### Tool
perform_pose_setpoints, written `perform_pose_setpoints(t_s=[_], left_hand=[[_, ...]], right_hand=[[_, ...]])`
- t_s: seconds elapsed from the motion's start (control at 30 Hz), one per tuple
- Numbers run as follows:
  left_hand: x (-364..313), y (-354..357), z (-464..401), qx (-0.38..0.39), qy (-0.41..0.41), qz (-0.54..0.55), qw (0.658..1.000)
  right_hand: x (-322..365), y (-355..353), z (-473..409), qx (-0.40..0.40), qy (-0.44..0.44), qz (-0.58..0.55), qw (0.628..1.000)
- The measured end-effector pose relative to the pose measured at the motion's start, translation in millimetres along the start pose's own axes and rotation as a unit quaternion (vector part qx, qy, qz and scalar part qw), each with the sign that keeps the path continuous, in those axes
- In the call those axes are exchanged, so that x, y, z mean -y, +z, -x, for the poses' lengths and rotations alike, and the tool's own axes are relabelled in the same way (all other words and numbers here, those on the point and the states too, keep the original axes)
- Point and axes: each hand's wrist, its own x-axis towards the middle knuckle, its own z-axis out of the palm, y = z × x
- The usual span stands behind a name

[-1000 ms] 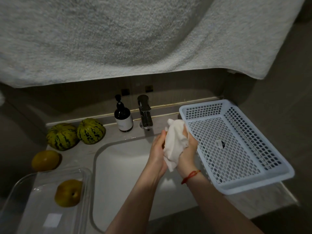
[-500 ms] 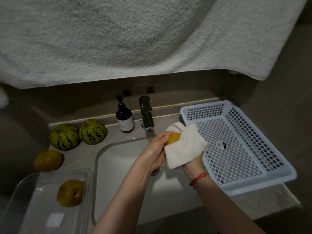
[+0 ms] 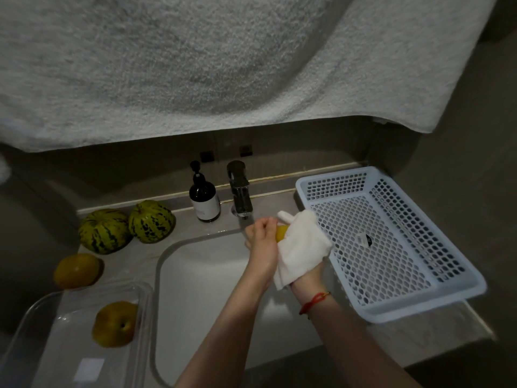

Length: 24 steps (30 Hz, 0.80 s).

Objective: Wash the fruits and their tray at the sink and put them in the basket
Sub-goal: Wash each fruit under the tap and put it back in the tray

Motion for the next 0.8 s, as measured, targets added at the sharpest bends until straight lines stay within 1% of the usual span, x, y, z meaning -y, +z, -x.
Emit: perform_pose_setpoints(t_s=[0.03, 0.07, 0.1, 0.13, 0.17, 0.2, 0.23, 0.27, 0.3, 0.33, 0.37, 0.4, 0.47, 0.5, 0.53, 0.57, 0.6, 0.63, 0.67, 0.7, 0.77, 0.8], left_hand=[[-3.5, -0.6, 0.0, 0.046, -0.055, 0.036, 0.997], [-6.4, -1.7, 0.7, 0.102, -0.11, 0.113, 0.982], [-9.7, -2.1, 2.1, 0.146, -0.148, 0.176, 0.962], [-11.3, -3.5, 2.1, 0.172, -0.16, 0.211, 0.949], [-12.8, -6.4, 1.9, 0.181, -0.159, 0.23, 0.943], [-12.8, -7.8, 0.6, 0.182, -0.152, 0.249, 0.939], [-12.5, -9.7, 0.2, 0.179, -0.151, 0.265, 0.936], [-11.8, -11.4, 0.3, 0.178, -0.157, 0.289, 0.927], [-12.8, -12.9, 3.5, 0.172, -0.173, 0.312, 0.918], [-12.0, -12.6, 4.9, 0.169, -0.19, 0.342, 0.905], [-11.3, -11.6, 6.0, 0.161, -0.203, 0.37, 0.892], [-10.5, -10.2, 6.7, 0.158, -0.215, 0.39, 0.881], [-11.8, -8.3, 9.1, 0.151, -0.237, 0.411, 0.867], [-12.6, -9.3, 9.1, 0.149, -0.238, 0.402, 0.871], [-11.8, -10.6, 6.9, 0.147, -0.237, 0.385, 0.88], [-12.0, -13.0, 6.0, 0.146, -0.238, 0.352, 0.894], [-10.4, -14.3, 4.8, 0.158, -0.234, 0.326, 0.902], [-11.5, -14.9, 6.1, 0.168, -0.229, 0.3, 0.911], [-9.0, -14.1, 4.1, 0.178, -0.222, 0.289, 0.914], [-11.1, -14.7, 5.8, 0.178, -0.222, 0.278, 0.917], [-13.5, -15.7, 6.3, 0.183, -0.221, 0.287, 0.914], [-12.6, -13.9, 5.3, 0.183, -0.22, 0.305, 0.908]], right_hand=[[-0.3, -0.1, -5.1, -0.006, -0.005, -0.02, 1.0], [8.6, -1.5, -5.5, -0.023, -0.001, -0.076, 0.997], [14.8, -3.2, -4.6, -0.038, -0.001, -0.117, 0.992], [22.2, -3.3, -5.0, -0.042, -0.02, -0.115, 0.992], [24.3, -5.7, -6.5, -0.055, -0.042, -0.113, 0.991], [24.3, -8.7, -8.9, -0.05, -0.042, -0.107, 0.992], [27.6, -12.7, -6.4, -0.052, -0.017, -0.118, 0.991], [26.4, -18.9, -7.3, -0.02, 0.013, -0.128, 0.992], [22.4, -24.2, -6.5, 0.017, 0.044, -0.16, 0.986], [21.1, -26.1, -4.2, 0.044, 0.064, -0.14, 0.987], [18.3, -32.5, -2.0, 0.069, 0.063, -0.103, 0.99], [18.0, -24.3, 4.6, 0.09, 0.048, -0.062, 0.993], [22.9, -10.4, 15.1, 0.091, -0.007, -0.036, 0.995], [24.7, -3.8, 18.2, 0.056, -0.057, -0.012, 0.997], [29.1, 1.6, 17.6, 0.028, -0.079, -0.052, 0.995], [36.8, 3.4, 16.3, 0.018, -0.098, -0.052, 0.994], [40.3, 4.6, 11.6, 0.04, -0.088, -0.042, 0.994], [39.9, 1.3, 6.7, 0.05, -0.096, -0.008, 0.994], [38.1, -2.6, 3.1, 0.048, -0.087, -0.016, 0.995], [33.5, -8.6, -1.3, 0.033, -0.108, -0.011, 0.993], [24.2, -5.4, -3.7, 0.015, -0.1, -0.069, 0.992], [21.1, -4.9, -2.8, 0.009, -0.066, -0.112, 0.992]])
